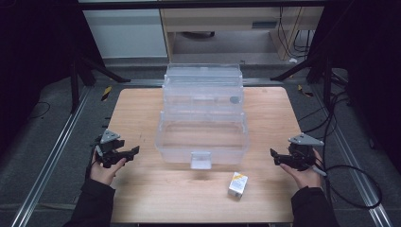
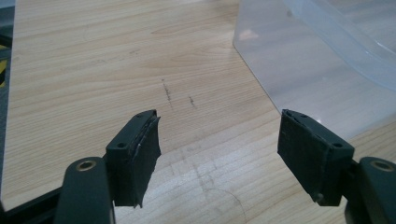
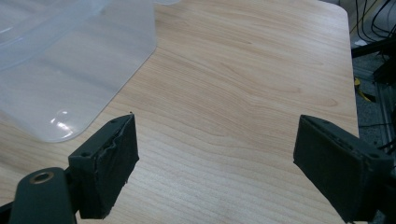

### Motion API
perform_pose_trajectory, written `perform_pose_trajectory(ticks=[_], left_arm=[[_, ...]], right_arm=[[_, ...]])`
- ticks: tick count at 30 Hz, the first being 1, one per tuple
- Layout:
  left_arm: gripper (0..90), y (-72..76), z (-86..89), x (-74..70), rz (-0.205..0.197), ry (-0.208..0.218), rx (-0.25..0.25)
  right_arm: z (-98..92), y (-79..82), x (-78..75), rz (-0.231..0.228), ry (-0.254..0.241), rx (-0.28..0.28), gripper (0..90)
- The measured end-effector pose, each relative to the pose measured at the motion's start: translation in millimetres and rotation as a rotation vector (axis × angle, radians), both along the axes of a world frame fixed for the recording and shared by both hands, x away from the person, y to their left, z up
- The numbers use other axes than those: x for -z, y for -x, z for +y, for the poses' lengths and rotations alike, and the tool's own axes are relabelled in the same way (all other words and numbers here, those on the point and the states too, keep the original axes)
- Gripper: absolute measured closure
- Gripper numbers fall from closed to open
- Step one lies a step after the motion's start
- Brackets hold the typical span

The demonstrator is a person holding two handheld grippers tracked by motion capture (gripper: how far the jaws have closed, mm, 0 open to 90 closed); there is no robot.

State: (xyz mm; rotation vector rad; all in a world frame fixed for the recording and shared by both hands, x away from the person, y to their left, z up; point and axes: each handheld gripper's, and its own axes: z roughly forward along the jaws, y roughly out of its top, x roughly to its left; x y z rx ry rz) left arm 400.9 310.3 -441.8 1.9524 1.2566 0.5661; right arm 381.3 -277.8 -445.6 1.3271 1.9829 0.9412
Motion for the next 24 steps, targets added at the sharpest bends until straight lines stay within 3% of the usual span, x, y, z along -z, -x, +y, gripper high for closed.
perform_pose_trajectory(ticks=[5,12,21,24], left_arm=[[28.5,0.3,-2.6,2.5,0.016,-0.012,0.011],[28.3,1.4,-4.8,3.0,0.02,-0.024,0.027],[28.4,1.5,-3.4,2.6,0.026,-0.012,0.026],[28.7,1.8,-4.0,2.5,0.03,-0.019,0.029]], right_arm=[[5.7,3.2,-5.9,0.004,0.009,-0.03,15.0],[21.1,15.0,-25.4,-0.009,0.016,-0.106,18.2],[48.3,28.1,-33.2,0.026,0.057,-0.251,21.1],[55.2,35.8,-34.9,0.038,0.038,-0.3,21.0]])
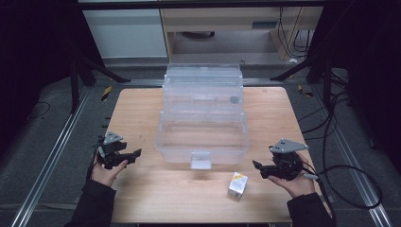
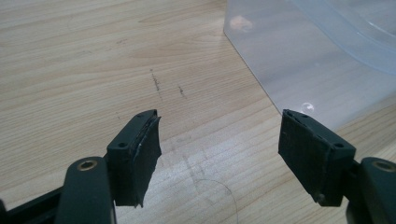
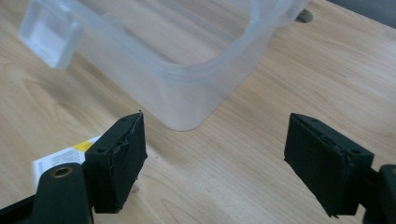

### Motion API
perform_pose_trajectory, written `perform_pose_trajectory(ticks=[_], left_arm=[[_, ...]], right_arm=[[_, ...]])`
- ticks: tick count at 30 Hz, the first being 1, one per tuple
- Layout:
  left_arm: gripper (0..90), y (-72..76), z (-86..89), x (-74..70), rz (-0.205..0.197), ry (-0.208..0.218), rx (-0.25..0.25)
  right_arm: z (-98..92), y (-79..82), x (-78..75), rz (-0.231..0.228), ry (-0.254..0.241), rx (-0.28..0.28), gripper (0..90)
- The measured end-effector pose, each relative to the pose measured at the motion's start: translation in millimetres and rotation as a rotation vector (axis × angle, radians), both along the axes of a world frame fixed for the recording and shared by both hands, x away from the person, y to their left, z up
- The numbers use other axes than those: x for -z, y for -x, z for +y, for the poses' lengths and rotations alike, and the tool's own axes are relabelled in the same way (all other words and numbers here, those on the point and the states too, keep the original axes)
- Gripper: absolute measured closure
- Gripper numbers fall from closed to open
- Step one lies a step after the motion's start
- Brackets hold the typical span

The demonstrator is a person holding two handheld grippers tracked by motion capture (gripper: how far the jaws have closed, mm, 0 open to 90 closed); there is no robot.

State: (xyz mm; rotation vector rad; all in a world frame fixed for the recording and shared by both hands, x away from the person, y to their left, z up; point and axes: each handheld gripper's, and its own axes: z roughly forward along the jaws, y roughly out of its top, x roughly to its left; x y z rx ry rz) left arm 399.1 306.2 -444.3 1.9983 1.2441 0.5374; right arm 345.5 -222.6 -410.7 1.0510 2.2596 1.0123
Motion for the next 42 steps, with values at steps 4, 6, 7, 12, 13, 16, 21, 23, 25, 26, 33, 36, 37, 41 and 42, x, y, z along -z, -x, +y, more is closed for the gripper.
perform_pose_trajectory(ticks=[4,6,7,12,13,16,21,23,25,26,33,36,37,41,42], left_arm=[[28.7,-0.3,-1.0,1.0,0.005,-0.003,0.006],[28.7,-0.2,-0.7,1.1,0.004,-0.004,0.005],[28.7,-0.2,-0.6,1.1,0.003,-0.003,0.004],[29.1,-0.3,-0.2,0.8,0.004,-0.006,0.003],[29.1,-0.2,-0.1,0.7,0.004,-0.006,0.003],[29.2,-0.1,-0.3,0.8,0.003,-0.003,0.003],[29.3,-0.6,-1.6,2.0,0.009,-0.006,0.006],[29.3,-0.8,-1.7,2.3,0.009,-0.009,0.007],[29.3,-1.0,-1.3,2.3,0.013,-0.011,0.009],[29.4,-1.0,-1.0,2.3,0.014,-0.01,0.01],[29.5,-1.4,-2.4,3.1,0.022,-0.021,0.013],[29.5,-1.8,-3.9,4.2,0.025,-0.026,0.022],[29.5,-1.8,-4.1,4.1,0.025,-0.027,0.024],[29.6,-1.7,-4.0,3.8,0.024,-0.027,0.025],[29.6,-1.8,-4.1,4.0,0.026,-0.026,0.025]], right_arm=[[3.3,5.0,0.3,0.011,-0.004,-0.032,20.2],[6.7,9.2,2.7,0.03,-0.007,-0.051,19.0],[6.7,9.2,2.7,0.03,-0.007,-0.051,19.0],[19.2,16.3,12.4,0.075,-0.024,-0.107,18.0],[19.2,16.3,12.4,0.075,-0.024,-0.107,18.0],[27.5,19.0,18.1,0.101,-0.019,-0.142,17.8],[36.2,21.1,23.8,0.115,-0.008,-0.158,17.1],[37.3,20.6,25.8,0.119,-0.02,-0.16,17.4],[38.7,19.7,28.1,0.127,-0.017,-0.168,17.3],[41.2,19.9,30.3,0.137,0.0,-0.176,17.4],[52.2,19.7,35.9,0.173,0.063,-0.214,17.0],[58.1,18.6,40.3,0.19,0.108,-0.241,16.5],[59.8,18.2,41.8,0.196,0.118,-0.245,16.5],[65.4,16.3,46.9,0.216,0.144,-0.268,18.0],[66.7,15.6,48.1,0.22,0.154,-0.273,18.7]])
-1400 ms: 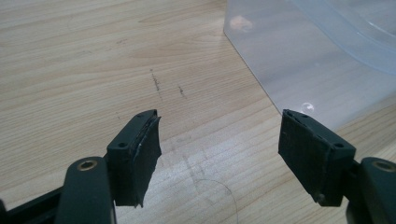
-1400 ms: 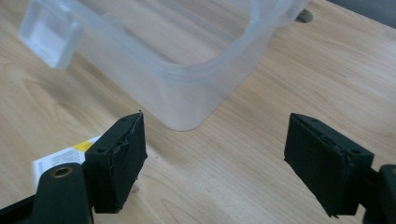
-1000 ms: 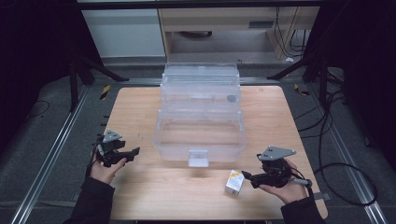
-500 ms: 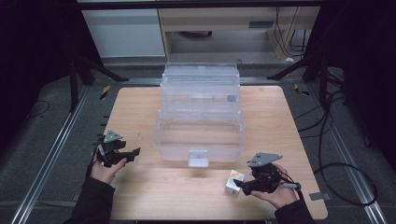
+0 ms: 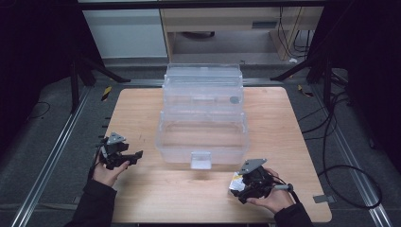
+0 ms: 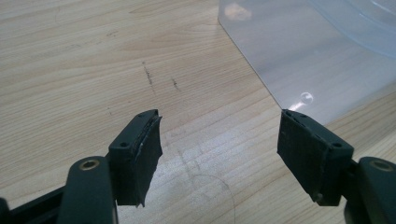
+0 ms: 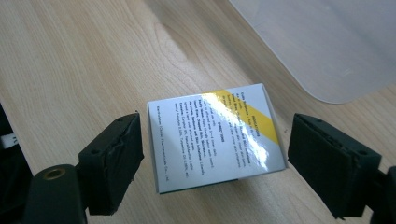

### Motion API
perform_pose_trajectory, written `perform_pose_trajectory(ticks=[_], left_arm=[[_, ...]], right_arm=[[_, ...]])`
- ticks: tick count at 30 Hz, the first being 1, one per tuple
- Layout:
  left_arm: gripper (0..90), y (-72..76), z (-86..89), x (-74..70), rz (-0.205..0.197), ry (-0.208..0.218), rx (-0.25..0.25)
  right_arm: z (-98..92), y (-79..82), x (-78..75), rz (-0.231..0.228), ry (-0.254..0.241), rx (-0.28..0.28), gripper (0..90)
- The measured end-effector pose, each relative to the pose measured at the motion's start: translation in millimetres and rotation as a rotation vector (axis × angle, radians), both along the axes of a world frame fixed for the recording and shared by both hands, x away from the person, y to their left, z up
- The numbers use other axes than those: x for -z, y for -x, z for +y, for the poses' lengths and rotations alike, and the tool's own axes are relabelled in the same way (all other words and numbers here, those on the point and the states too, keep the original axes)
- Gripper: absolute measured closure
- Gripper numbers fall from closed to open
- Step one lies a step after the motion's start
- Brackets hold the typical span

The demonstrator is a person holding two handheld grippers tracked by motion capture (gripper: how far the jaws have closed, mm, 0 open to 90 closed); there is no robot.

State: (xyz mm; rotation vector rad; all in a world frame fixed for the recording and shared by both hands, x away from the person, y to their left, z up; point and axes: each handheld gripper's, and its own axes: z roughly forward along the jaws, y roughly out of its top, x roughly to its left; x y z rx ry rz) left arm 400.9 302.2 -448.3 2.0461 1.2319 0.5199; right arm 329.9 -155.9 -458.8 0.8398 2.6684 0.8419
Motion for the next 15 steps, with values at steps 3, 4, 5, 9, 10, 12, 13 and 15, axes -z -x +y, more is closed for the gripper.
perform_pose_trajectory(ticks=[3,4,5,9,10,12,13,15], left_arm=[[29.7,-0.1,-0.5,0.3,0.005,-0.004,0.003],[29.8,-0.2,-0.7,0.7,0.003,-0.003,0.003],[29.8,-0.3,-0.9,0.8,0.004,-0.003,0.004],[30.0,-0.5,-1.5,1.1,0.006,-0.006,0.008],[30.0,-0.6,-1.7,1.1,0.008,-0.006,0.009],[30.1,-0.7,-2.2,1.4,0.008,-0.007,0.01],[30.1,-0.8,-2.3,1.5,0.009,-0.008,0.012],[30.1,-1.1,-2.5,1.9,0.011,-0.008,0.011]], right_arm=[[4.0,-2.5,4.6,0.014,0.024,-0.012,20.2],[5.3,-3.1,6.2,0.019,0.03,-0.018,20.4],[6.2,-3.5,7.1,0.021,0.043,-0.018,21.1],[7.0,-5.2,8.3,0.029,0.055,-0.021,24.1],[7.3,-5.6,8.5,0.03,0.054,-0.022,24.2],[8.2,-6.2,8.8,0.033,0.062,-0.021,24.3],[8.5,-6.6,9.2,0.037,0.06,-0.023,24.3],[9.2,-7.2,10.0,0.039,0.067,-0.024,24.4]])
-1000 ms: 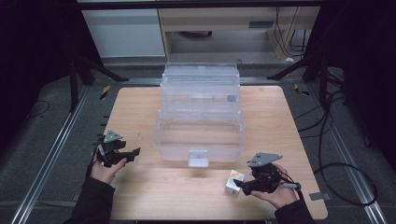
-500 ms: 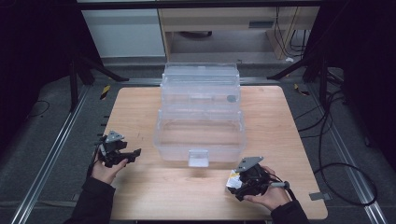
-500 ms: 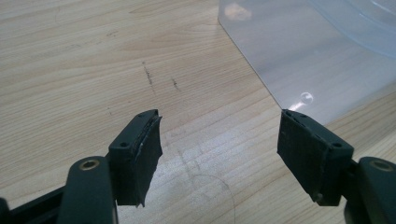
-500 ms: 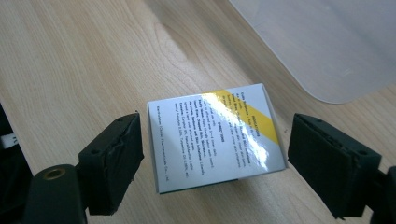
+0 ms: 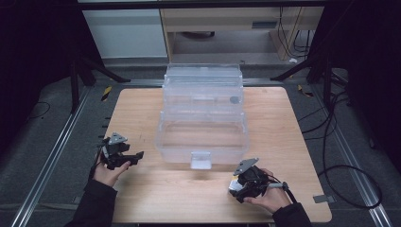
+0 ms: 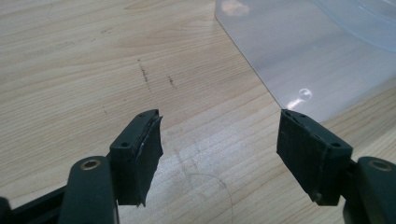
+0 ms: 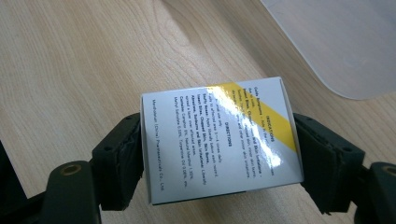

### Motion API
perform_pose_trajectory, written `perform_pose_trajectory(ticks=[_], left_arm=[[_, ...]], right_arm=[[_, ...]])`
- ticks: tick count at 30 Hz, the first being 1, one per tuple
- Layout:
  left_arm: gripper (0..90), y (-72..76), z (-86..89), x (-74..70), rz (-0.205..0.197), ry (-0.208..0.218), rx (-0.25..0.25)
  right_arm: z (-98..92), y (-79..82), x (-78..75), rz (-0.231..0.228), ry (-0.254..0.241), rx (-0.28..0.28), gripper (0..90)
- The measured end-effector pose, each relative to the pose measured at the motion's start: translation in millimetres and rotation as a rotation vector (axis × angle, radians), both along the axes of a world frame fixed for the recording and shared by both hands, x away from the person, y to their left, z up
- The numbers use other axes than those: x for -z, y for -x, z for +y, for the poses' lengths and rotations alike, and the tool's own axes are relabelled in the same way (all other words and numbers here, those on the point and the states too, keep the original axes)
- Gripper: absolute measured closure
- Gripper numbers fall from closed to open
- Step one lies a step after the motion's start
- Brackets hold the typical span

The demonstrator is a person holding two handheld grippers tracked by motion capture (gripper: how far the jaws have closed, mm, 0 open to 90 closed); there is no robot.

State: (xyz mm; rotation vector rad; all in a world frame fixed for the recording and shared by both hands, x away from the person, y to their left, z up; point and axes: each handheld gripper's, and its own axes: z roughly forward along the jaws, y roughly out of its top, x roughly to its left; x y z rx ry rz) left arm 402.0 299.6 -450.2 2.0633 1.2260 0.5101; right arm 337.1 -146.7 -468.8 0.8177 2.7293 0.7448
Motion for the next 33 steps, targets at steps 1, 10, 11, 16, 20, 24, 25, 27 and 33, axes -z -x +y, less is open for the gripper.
perform_pose_trajectory(ticks=[1,10,11,16,20,24,25,27,33], left_arm=[[30.2,-0.1,0.0,0.2,0.001,0.0,0.0],[30.9,0.3,-0.2,-0.5,0.001,-0.004,0.004],[31.1,0.2,0.1,-0.5,-0.001,-0.001,0.003],[31.4,0.1,0.2,-0.3,-0.001,0.005,0.0],[31.8,0.8,0.4,-1.8,-0.006,0.002,-0.001],[32.0,0.9,1.1,-2.4,-0.007,0.01,-0.001],[32.1,0.9,1.3,-2.5,-0.008,0.01,-0.003],[32.4,0.9,1.5,-2.5,-0.01,0.013,-0.005],[33.3,1.4,1.8,-3.9,-0.011,0.013,-0.009]], right_arm=[[0.6,0.0,0.2,0.002,0.004,0.002,24.5],[2.2,1.7,-5.4,0.012,0.002,0.003,30.1],[-0.1,2.1,-9.2,0.006,-0.017,0.01,30.1],[-13.2,0.8,-19.8,-0.03,-0.051,0.061,30.1],[-41.1,-3.4,-28.8,-0.075,-0.075,0.152,30.1],[-60.0,-7.1,-31.1,-0.094,-0.083,0.216,30.1],[-66.3,-8.4,-31.6,-0.1,-0.077,0.238,30.1],[-78.3,-10.9,-30.7,-0.105,-0.077,0.284,30.1],[-107.4,-18.1,-17.7,-0.071,-0.066,0.405,30.0]])
